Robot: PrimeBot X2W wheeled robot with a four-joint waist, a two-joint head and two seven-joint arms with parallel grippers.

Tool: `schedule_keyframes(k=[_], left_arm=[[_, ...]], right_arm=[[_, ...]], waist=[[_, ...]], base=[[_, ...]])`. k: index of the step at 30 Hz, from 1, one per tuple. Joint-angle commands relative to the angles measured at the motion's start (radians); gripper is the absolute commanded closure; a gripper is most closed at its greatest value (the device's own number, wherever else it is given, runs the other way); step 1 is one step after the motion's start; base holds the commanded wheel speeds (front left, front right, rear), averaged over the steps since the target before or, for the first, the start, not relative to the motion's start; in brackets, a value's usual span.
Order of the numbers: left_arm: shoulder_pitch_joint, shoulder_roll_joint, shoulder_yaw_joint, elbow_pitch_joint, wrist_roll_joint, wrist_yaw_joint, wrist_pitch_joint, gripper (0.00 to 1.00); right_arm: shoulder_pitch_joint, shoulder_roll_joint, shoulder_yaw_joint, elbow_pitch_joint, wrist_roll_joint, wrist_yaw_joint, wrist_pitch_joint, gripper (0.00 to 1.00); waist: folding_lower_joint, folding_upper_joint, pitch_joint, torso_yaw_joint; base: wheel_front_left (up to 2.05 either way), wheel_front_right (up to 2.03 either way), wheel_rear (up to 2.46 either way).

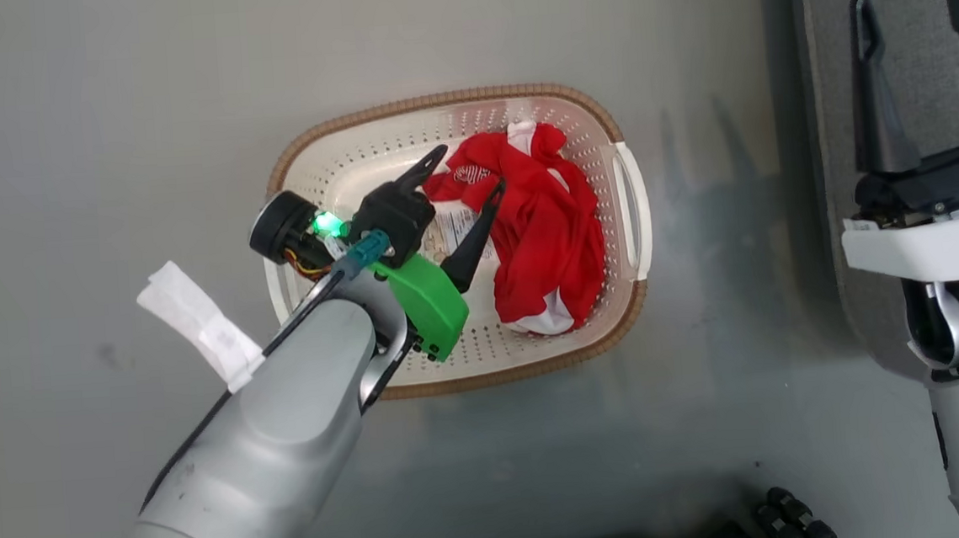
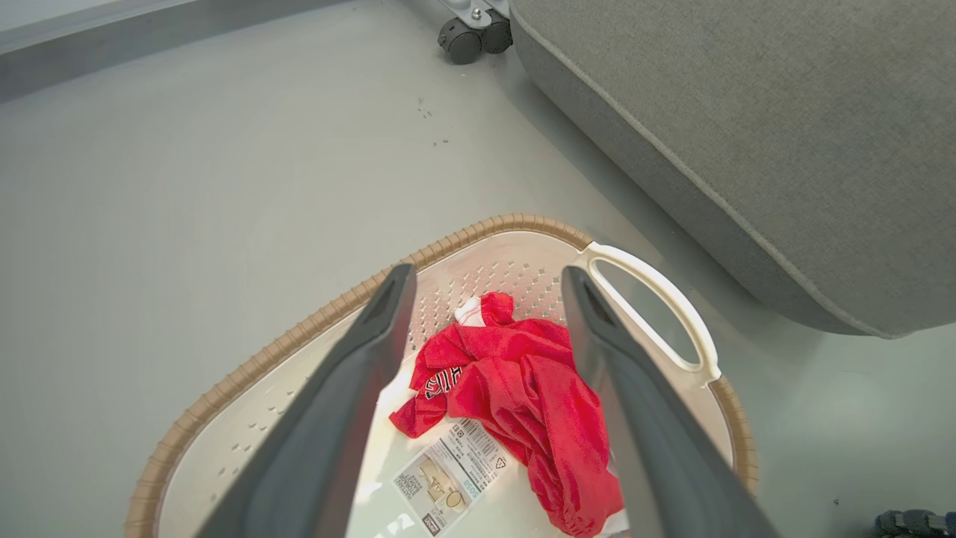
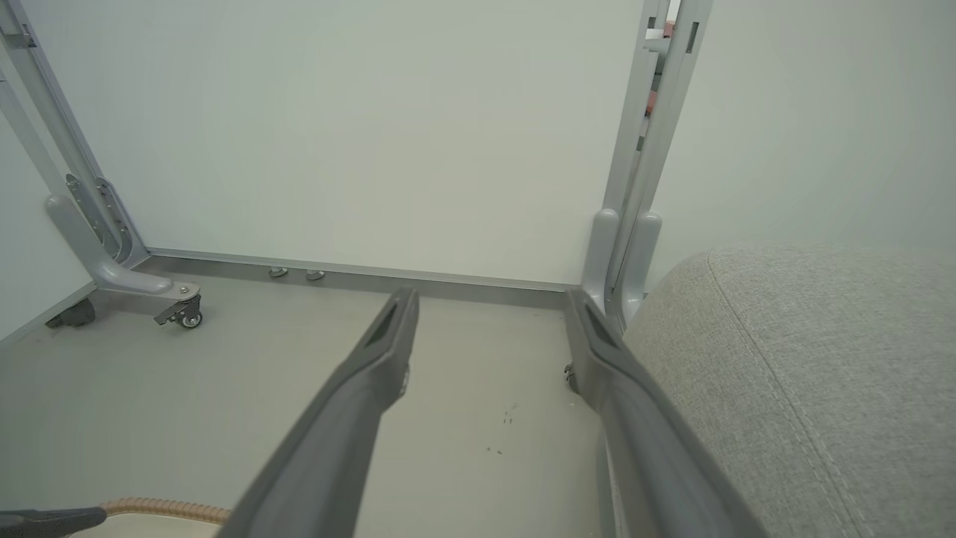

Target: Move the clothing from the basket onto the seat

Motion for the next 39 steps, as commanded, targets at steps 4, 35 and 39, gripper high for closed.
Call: schedule_keyframes(k=[4, 35, 39], left_arm=[[-0.116, -0.008, -0.121, 0.09, -0.103, -0.003, 0.016, 0.0], [-0.395, -0.036, -0.438, 0.36, -0.374, -0.003, 0.165, 0.0], [-0.395, -0.04, -0.439, 0.378, -0.356, -0.003, 0.15, 0.0]], right_arm=[[-0.041, -0.01, -0.008, -0.028, -0.007, -0.002, 0.0, 0.0], [-0.074, -0.011, 0.043, -0.112, -0.015, -0.002, 0.0, 0.0], [-0.064, -0.016, 0.046, -0.125, -0.009, -0.002, 0.0, 0.0]], waist=[[-0.0003, -0.0001, 0.188, -0.05], [-0.0003, -0.0001, 0.384, -0.135], [-0.0003, -0.0001, 0.389, -0.139]], base=[[0.0, 0.0, 0.0], [0.0, 0.0, 0.0], [0.0, 0.0, 0.0]])
